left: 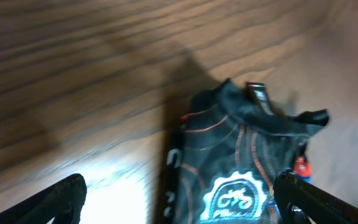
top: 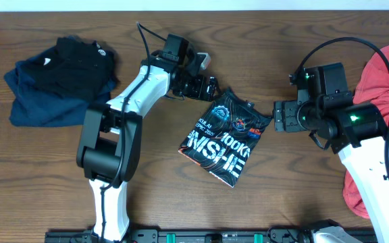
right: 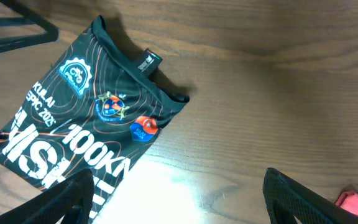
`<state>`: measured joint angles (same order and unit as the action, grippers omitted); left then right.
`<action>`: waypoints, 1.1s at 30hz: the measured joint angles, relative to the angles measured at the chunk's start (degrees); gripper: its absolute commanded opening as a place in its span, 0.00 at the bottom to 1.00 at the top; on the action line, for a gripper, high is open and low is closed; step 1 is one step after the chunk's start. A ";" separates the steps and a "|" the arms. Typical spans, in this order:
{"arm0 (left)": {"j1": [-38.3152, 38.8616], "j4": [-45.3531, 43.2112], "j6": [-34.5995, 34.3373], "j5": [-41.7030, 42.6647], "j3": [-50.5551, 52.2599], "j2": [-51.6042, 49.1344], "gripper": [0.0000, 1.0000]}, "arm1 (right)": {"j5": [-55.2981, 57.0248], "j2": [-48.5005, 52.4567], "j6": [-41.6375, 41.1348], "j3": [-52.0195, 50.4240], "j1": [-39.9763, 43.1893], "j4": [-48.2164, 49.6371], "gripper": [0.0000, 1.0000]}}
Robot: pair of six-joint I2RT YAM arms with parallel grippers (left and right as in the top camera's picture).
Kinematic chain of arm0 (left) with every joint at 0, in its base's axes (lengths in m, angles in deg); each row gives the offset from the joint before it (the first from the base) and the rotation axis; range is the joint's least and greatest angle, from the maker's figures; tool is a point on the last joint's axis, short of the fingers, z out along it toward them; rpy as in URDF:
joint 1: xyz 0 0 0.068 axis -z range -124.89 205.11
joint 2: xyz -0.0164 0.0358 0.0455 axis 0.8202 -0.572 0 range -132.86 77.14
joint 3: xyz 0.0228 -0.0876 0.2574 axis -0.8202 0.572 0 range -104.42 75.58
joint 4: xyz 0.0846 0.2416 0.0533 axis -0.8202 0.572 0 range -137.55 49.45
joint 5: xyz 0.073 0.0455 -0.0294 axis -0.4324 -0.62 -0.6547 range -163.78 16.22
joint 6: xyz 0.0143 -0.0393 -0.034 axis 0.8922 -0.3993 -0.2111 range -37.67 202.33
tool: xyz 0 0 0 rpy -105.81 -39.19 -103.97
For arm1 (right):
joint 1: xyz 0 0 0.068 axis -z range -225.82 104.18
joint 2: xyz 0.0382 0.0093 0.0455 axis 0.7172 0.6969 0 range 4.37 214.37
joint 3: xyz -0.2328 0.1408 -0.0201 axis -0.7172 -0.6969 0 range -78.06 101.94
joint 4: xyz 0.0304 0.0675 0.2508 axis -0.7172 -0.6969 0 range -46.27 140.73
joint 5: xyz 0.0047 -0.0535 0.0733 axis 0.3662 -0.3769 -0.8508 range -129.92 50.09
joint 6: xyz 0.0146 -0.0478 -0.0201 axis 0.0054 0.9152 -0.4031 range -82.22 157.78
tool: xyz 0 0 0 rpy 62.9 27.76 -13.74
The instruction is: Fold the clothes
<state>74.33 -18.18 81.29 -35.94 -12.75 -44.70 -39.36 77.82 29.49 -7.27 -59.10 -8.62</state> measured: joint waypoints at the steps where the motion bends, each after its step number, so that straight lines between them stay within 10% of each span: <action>1: 0.00 -0.70 -0.11 1.33 0.00 -0.68 0.98 | 0.02 0.00 0.00 0.00 0.00 -0.02 0.85; 15: 0.44 -0.61 -1.92 15.89 -1.33 -7.37 0.89 | 1.09 0.00 0.00 0.00 0.00 -0.15 0.85; 24: 2.75 0.13 -1.97 17.44 -1.38 -9.49 0.45 | 1.86 0.00 0.00 0.00 0.00 -0.26 0.85; 33: 4.59 -0.02 -1.92 17.09 -1.38 -9.86 0.46 | 1.88 0.00 0.00 0.00 0.00 -0.81 0.84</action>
<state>78.92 -18.20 79.36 -18.85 -14.13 -54.56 -37.48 77.82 29.49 -7.27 -59.10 -9.43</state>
